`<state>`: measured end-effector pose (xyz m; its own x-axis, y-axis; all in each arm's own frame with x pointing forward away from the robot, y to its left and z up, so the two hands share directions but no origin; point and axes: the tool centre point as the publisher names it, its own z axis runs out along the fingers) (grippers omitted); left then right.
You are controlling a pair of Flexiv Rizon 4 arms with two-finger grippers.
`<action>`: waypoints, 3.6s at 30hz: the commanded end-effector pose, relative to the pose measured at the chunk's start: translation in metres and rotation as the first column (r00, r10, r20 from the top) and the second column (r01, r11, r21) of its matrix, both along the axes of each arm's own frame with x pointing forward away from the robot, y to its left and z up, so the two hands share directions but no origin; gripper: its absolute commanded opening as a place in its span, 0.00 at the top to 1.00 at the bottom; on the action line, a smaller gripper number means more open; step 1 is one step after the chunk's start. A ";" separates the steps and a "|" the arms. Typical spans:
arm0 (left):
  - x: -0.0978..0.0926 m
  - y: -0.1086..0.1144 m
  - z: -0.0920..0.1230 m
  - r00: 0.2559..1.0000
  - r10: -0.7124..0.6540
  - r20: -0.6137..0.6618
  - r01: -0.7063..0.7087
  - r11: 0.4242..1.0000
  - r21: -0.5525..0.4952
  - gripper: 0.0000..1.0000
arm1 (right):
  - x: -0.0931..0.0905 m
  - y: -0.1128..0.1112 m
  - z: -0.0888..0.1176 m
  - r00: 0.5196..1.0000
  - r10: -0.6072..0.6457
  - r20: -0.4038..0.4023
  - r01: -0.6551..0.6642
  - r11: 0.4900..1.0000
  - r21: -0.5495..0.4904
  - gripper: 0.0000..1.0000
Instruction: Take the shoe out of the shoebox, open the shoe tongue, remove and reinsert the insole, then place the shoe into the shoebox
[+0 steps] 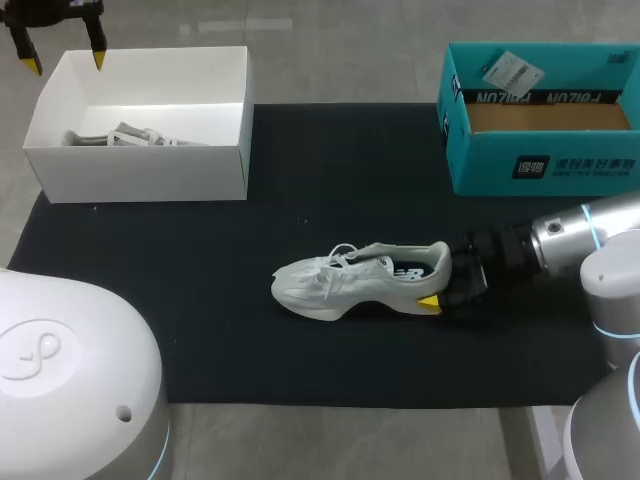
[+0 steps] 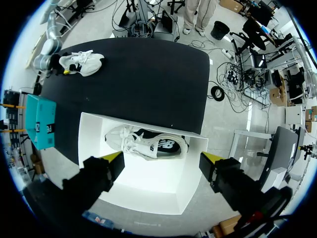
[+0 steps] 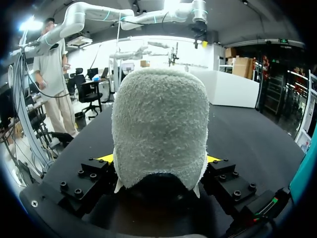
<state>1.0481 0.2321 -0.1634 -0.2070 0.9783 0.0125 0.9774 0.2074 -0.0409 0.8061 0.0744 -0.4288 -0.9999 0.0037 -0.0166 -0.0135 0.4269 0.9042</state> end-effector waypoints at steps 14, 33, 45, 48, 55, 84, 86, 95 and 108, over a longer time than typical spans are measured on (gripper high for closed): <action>0.000 0.000 0.000 1.000 -0.001 -0.001 0.001 1.000 0.001 0.00 | 0.003 0.002 -0.001 1.000 0.005 -0.003 -0.005 1.000 -0.003 1.00; -0.010 -0.021 0.005 0.924 0.364 -0.115 -0.371 0.927 -0.052 0.00 | 0.003 0.002 -0.001 1.000 0.005 -0.003 -0.005 1.000 -0.003 1.00; -0.060 -0.079 0.008 0.391 0.837 -0.383 -0.920 0.362 -0.149 0.00 | 0.003 0.002 -0.001 1.000 0.005 -0.003 -0.005 1.000 -0.003 1.00; -0.060 -0.079 0.008 0.391 0.837 -0.383 -0.920 0.362 -0.149 0.00 | 0.003 0.002 -0.001 1.000 0.005 -0.003 -0.005 1.000 -0.003 1.00; -0.060 -0.079 0.008 0.391 0.837 -0.383 -0.920 0.362 -0.149 0.00 | 0.003 0.002 -0.001 1.000 0.005 -0.003 -0.005 1.000 -0.003 1.00; -0.098 -0.246 -0.039 -0.159 0.986 0.043 -0.986 -0.156 -0.060 0.00 | 0.003 0.002 -0.001 1.000 0.005 -0.003 -0.005 1.000 -0.003 1.00; -0.105 -0.265 -0.044 -0.135 0.990 0.047 -0.988 -0.131 -0.085 0.00 | 0.003 0.002 -0.001 1.000 0.005 -0.003 -0.005 1.000 -0.003 1.00; -0.127 -0.337 -0.062 -0.044 0.997 -0.065 -0.999 -0.046 -0.030 0.00 | 0.003 0.002 -0.001 1.000 0.005 -0.003 -0.005 1.000 -0.003 1.00; -0.136 -0.364 -0.071 0.037 0.996 -0.078 -0.999 0.039 0.033 0.00 | 0.003 0.002 -0.001 1.000 0.005 -0.003 -0.005 1.000 -0.003 1.00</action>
